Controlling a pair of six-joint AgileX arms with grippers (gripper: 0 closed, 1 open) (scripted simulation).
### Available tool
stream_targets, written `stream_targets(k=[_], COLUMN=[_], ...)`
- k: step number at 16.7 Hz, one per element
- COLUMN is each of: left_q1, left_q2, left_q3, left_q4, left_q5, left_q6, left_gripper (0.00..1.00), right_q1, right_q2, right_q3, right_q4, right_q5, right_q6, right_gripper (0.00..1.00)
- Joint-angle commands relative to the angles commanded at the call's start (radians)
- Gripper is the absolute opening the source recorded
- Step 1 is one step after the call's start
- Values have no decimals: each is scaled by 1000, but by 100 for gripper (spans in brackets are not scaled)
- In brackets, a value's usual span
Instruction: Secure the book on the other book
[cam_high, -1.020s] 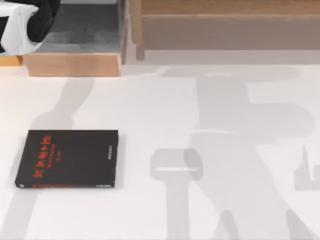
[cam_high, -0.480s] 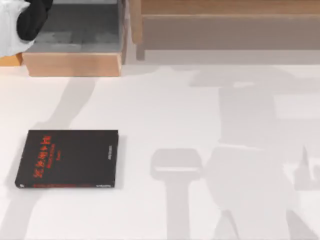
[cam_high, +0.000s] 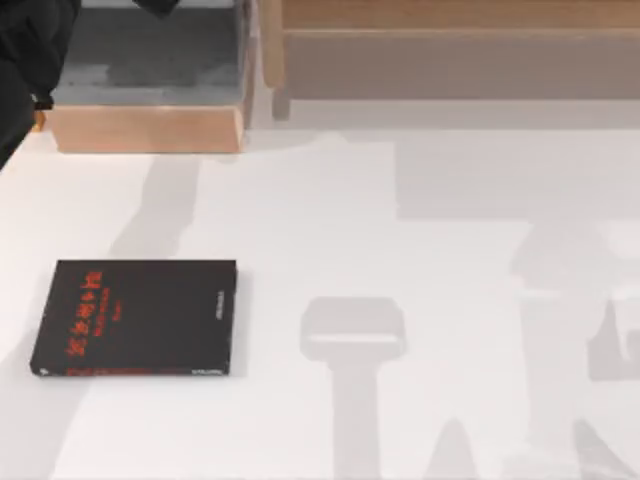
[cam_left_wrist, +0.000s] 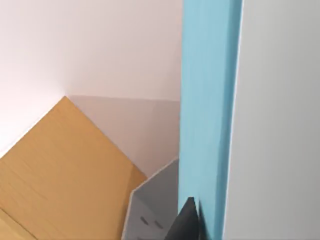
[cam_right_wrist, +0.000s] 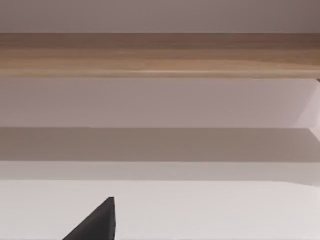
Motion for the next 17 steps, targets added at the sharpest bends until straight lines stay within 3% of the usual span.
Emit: stream_targets(k=[4, 8, 13, 17], left_q1=[-71, -146, -219, -236], left_q2=[-156, -241, -268, -266], left_q3=[-259, -525, -776, -830], left_q4=[-43, -74, -92, -95], left_q5=[-60, -110, -151, -160], left_q6=[245, 395, 477, 491], left_gripper=[0, 0, 0, 0], right_q1=[0, 0, 0, 0], right_q2=[0, 0, 0, 0], right_q3=[0, 0, 0, 0], right_q4=[0, 0, 0, 0], right_q5=[0, 0, 0, 0], right_q6=[0, 0, 0, 0], right_gripper=[100, 100, 100, 100])
